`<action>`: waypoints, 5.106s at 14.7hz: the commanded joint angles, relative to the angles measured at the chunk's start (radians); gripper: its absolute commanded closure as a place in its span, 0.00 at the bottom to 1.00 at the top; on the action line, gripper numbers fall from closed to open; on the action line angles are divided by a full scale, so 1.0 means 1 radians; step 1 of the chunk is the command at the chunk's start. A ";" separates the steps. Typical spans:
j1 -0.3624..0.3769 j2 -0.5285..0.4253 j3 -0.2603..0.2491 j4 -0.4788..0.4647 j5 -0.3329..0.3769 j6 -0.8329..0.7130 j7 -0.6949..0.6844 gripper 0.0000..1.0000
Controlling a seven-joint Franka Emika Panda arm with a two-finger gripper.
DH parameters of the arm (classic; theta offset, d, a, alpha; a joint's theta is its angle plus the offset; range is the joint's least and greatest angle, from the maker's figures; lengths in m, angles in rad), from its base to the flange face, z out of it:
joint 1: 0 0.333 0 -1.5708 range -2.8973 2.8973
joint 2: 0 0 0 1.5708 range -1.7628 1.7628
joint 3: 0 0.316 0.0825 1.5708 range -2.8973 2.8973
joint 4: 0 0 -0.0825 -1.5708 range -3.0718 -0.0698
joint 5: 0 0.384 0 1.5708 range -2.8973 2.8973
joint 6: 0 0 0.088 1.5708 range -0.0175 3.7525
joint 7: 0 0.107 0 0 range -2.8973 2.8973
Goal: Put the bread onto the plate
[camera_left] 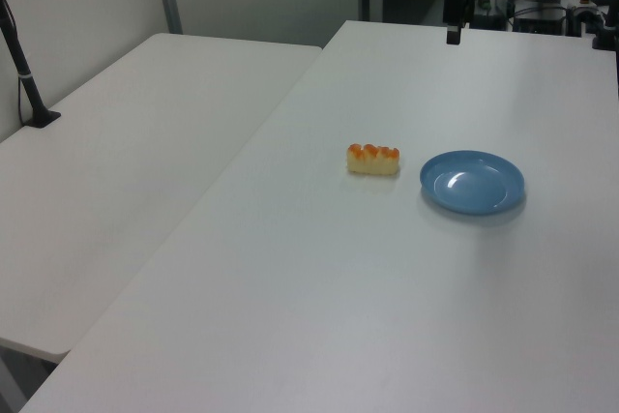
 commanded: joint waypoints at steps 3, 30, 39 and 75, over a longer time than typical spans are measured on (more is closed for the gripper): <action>-0.002 -0.018 -0.010 -0.017 0.017 -0.013 -0.022 0.00; -0.059 0.461 -0.018 0.113 -0.002 0.376 -0.106 0.00; -0.051 0.595 -0.004 0.105 -0.049 0.544 -0.097 0.00; -0.036 0.370 0.000 0.110 -0.041 0.302 -0.088 0.66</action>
